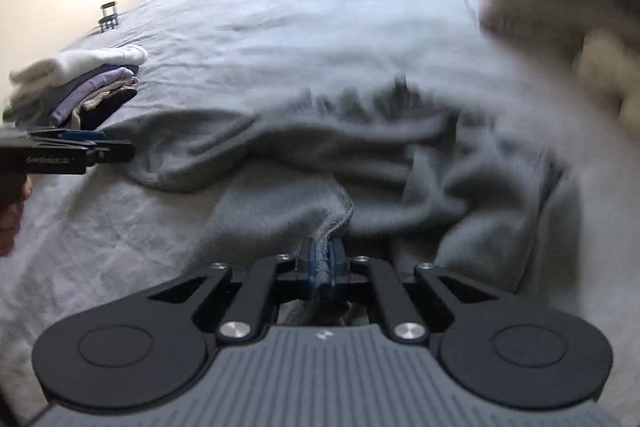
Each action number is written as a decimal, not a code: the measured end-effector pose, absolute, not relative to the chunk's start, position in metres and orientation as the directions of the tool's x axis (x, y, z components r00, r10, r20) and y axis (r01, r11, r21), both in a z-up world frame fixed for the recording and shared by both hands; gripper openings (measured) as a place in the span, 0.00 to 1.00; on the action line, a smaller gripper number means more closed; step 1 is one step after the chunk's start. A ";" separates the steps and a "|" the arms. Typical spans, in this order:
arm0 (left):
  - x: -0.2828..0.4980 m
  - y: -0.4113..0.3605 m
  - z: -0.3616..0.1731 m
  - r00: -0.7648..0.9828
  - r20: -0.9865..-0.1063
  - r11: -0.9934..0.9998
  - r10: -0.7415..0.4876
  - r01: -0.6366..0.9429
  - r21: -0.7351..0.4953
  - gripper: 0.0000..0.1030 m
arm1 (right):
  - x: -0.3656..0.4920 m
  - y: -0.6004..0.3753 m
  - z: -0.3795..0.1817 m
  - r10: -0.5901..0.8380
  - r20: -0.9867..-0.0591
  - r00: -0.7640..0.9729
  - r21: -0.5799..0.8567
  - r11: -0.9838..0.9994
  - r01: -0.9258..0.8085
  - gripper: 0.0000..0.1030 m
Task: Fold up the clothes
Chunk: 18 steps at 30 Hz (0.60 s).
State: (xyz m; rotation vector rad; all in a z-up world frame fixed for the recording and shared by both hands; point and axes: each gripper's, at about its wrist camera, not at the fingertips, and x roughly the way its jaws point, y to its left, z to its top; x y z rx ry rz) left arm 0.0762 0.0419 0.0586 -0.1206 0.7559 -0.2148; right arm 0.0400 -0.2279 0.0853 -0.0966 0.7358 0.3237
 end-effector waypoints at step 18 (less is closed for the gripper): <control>0.075 0.059 0.066 0.713 -0.667 0.973 -0.215 0.097 -0.210 0.70 | -0.027 -0.083 0.047 0.506 -0.730 0.459 0.014 0.683 -0.730 0.13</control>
